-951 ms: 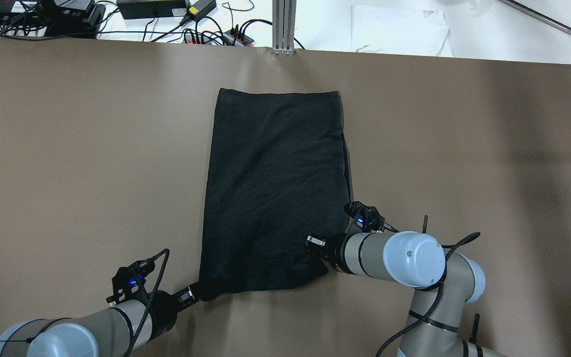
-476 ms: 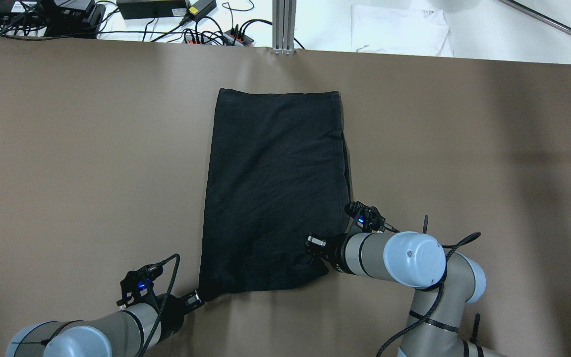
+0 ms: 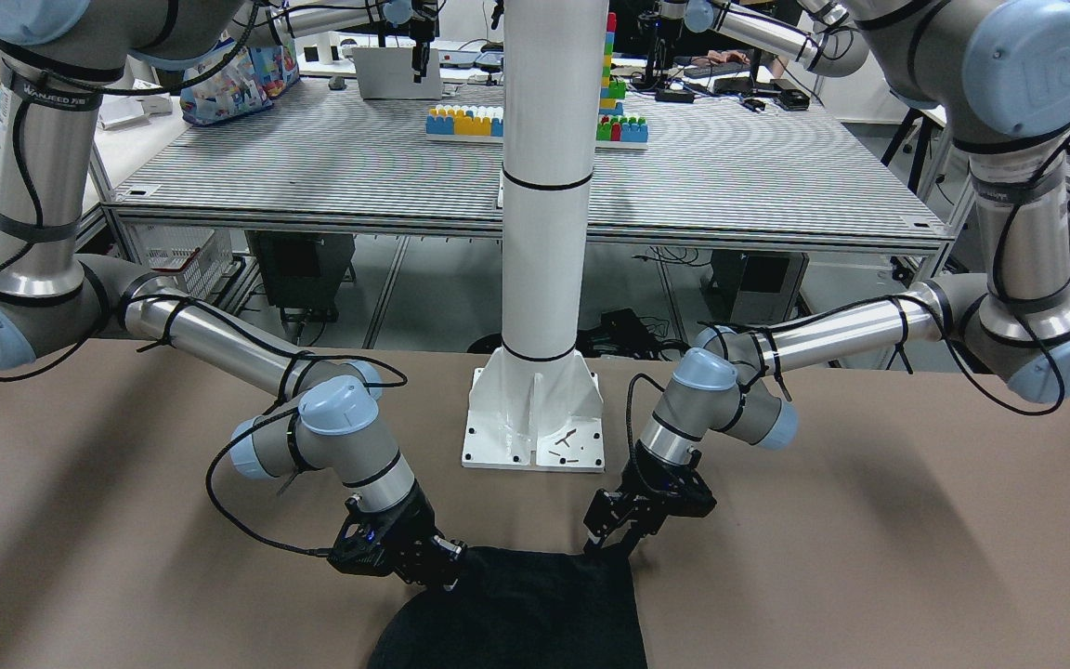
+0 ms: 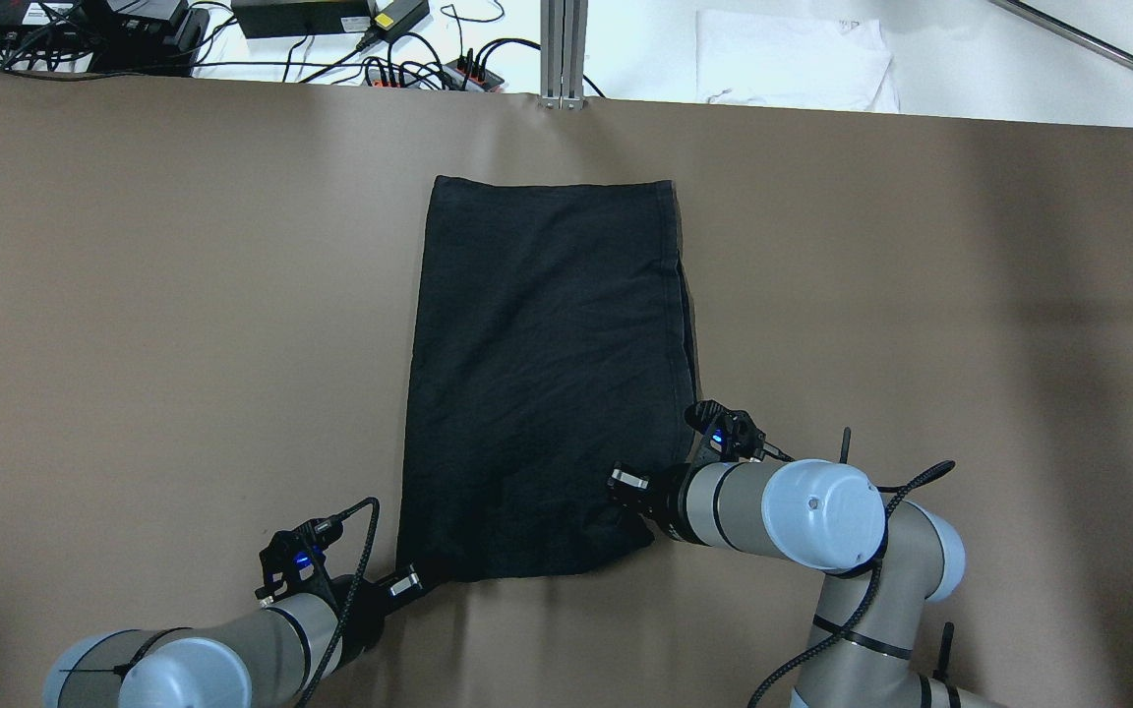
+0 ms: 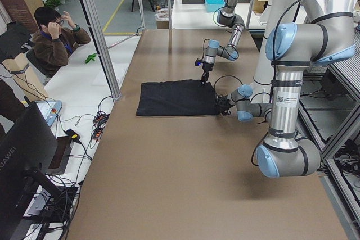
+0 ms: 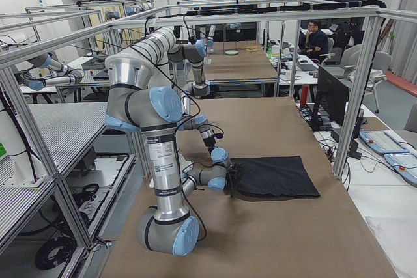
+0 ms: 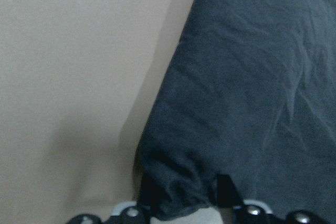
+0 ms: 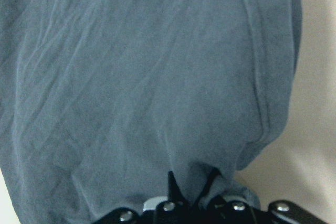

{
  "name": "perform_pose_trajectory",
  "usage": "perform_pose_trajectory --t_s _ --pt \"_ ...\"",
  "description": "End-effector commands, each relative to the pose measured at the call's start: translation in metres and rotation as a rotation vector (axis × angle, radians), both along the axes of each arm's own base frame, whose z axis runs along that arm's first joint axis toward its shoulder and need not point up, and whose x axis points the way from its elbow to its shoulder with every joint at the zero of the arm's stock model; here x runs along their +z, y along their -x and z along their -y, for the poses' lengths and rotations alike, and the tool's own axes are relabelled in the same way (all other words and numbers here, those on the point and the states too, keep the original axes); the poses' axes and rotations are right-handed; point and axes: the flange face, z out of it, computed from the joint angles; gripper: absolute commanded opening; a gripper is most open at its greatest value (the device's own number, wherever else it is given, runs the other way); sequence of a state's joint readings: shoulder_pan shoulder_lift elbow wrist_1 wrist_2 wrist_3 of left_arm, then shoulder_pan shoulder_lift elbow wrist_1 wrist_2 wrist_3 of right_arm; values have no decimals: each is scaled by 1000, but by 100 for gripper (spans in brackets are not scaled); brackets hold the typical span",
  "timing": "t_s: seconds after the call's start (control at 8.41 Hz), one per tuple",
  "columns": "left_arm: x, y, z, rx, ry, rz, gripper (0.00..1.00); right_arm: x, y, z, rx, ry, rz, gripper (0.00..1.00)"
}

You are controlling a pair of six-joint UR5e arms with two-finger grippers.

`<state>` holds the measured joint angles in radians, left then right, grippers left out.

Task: Fold clothes
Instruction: 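Grasp the near corners of the shirt with both grippers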

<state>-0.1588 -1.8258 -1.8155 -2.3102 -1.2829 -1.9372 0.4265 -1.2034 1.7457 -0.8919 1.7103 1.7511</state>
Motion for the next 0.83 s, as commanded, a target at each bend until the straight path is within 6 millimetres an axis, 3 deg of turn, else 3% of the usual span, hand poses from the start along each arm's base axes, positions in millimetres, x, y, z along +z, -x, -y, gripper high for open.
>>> perform_pose_trajectory --t_s 0.0,0.24,0.36,0.48,0.59,0.71 --pt "-3 2 3 1 -6 -4 0 1 -1 0 0 -3 -1 0" --pt "-8 12 11 18 -35 -1 0 -2 -4 -2 -10 -8 6 0" --pt "-21 27 12 55 -86 -9 0 -10 -14 -7 -14 -15 25 0" --pt "-28 42 8 65 -108 -21 0 -17 -31 -21 -24 -12 48 0" --pt "-39 53 4 69 -117 -47 0 -19 -40 -57 -78 -13 62 0" --pt "-57 62 -9 93 -143 -81 0 -18 -53 -79 -109 -16 70 0"
